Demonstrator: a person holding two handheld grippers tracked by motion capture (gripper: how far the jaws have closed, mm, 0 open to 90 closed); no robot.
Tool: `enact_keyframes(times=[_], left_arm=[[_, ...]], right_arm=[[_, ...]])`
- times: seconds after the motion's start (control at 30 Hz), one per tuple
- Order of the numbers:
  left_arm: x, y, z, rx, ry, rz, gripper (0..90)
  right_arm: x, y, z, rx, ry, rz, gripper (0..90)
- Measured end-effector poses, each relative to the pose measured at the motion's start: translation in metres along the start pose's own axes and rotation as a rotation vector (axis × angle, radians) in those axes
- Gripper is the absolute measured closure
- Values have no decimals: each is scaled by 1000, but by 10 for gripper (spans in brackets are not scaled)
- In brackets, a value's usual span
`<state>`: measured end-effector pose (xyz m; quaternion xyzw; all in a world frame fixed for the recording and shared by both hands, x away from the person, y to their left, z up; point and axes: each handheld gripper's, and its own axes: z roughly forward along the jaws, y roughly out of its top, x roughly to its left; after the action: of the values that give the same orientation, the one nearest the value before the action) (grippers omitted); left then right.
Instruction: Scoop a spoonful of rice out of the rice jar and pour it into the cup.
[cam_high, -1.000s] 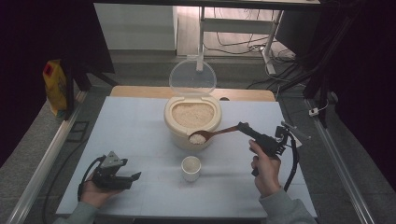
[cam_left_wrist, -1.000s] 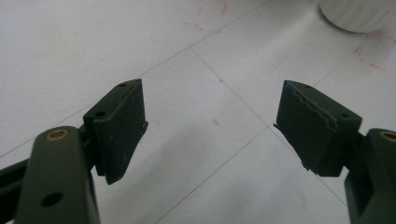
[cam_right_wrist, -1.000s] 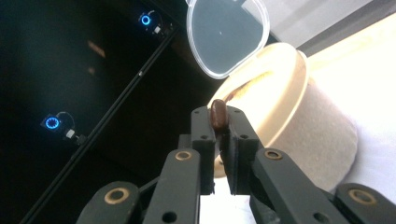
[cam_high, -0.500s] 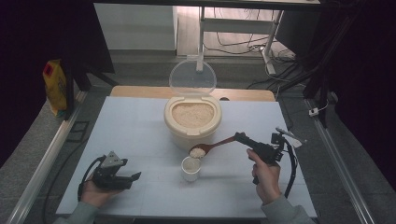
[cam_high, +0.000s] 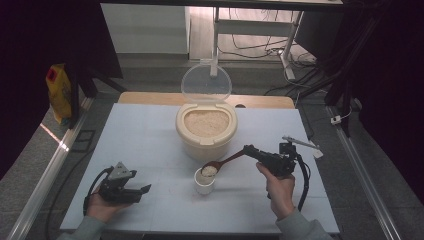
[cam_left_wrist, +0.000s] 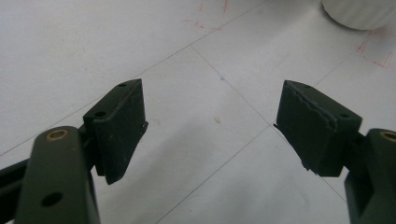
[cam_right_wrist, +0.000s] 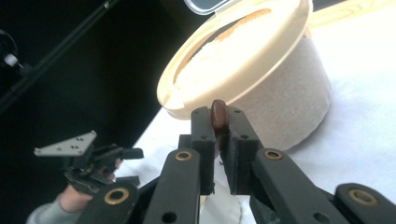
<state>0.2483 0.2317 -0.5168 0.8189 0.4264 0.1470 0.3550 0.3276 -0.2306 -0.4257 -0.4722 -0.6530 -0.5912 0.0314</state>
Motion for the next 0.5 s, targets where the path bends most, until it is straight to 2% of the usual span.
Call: enact_keyframes(times=[0.23, 0.5], left_arm=[[0, 0, 0, -1, 0, 1, 238], [0, 0, 0, -2, 0, 1, 238]], right_arm=[[13, 1, 5, 19, -28, -90, 835], [20, 1, 5, 21, -41, -153, 836]])
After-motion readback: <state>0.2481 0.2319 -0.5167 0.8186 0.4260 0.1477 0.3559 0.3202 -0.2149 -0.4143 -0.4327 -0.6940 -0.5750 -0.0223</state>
